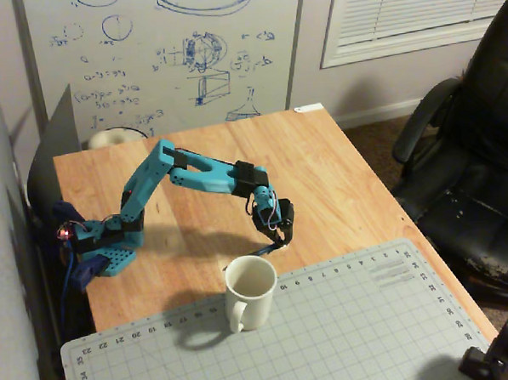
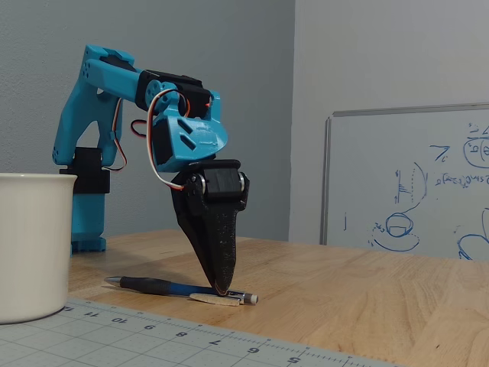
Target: Touch the pen.
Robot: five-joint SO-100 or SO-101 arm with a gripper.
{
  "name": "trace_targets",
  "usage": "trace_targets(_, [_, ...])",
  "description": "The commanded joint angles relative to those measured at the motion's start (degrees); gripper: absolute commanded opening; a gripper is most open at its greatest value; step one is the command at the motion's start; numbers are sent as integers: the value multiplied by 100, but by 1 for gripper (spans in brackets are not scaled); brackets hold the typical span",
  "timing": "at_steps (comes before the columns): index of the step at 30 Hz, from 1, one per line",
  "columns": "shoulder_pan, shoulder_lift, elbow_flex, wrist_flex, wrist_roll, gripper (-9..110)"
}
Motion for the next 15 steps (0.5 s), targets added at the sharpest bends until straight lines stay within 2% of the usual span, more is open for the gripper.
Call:
trace_targets(1, [-35,88,-431,-44,-18,1])
trace_targets(15, [26,158,-439,-44,-18,1])
